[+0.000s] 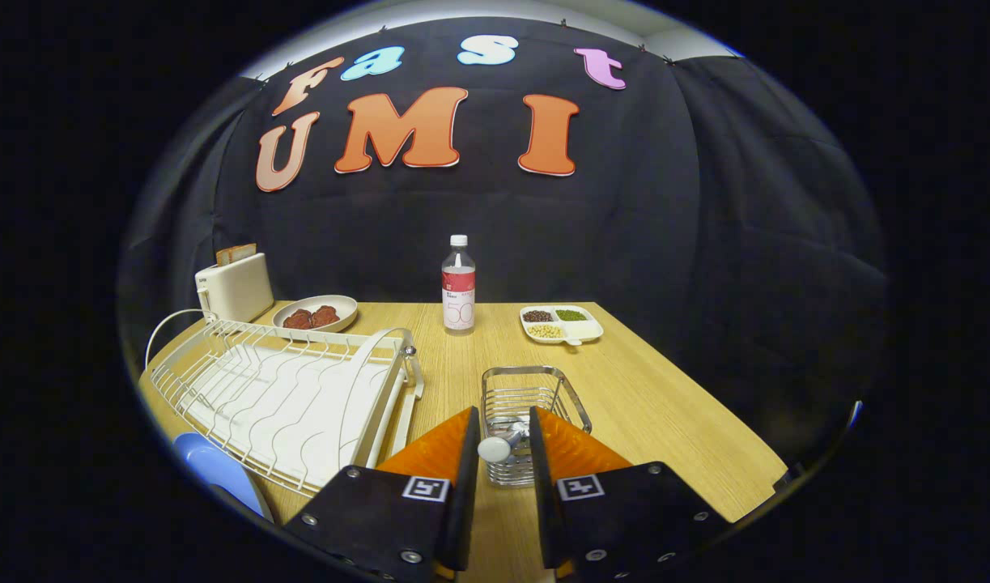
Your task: Take the plate from the dish rack, then take the spoon from the basket and place it into the plate.
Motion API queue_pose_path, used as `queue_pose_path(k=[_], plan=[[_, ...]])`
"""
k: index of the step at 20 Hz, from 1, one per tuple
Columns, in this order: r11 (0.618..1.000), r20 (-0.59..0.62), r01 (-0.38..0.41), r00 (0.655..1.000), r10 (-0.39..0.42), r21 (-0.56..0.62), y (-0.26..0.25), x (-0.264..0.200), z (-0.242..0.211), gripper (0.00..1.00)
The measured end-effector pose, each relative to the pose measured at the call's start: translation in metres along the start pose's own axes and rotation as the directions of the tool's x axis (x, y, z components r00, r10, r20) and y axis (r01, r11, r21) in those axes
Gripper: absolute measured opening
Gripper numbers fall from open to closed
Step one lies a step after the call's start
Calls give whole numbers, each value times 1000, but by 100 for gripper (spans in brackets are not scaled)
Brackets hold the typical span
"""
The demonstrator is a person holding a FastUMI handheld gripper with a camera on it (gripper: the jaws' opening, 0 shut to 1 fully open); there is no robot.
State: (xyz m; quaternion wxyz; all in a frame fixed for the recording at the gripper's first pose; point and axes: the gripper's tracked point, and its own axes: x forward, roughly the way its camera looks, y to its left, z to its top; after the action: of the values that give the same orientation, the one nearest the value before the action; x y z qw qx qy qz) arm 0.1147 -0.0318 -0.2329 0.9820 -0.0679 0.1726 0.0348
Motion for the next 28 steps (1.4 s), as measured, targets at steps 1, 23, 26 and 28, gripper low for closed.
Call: queue_pose_path(k=[1,23,26,28], plan=[[1000,16,-4,1000,4,6,1,3,3,21],[998,198,56,979,-57,9,25,-106,100,5],[1000,207,8,978,-10,10,65,-133,105,5],[1000,205,-26,978,25,6,92,-150,103,5]])
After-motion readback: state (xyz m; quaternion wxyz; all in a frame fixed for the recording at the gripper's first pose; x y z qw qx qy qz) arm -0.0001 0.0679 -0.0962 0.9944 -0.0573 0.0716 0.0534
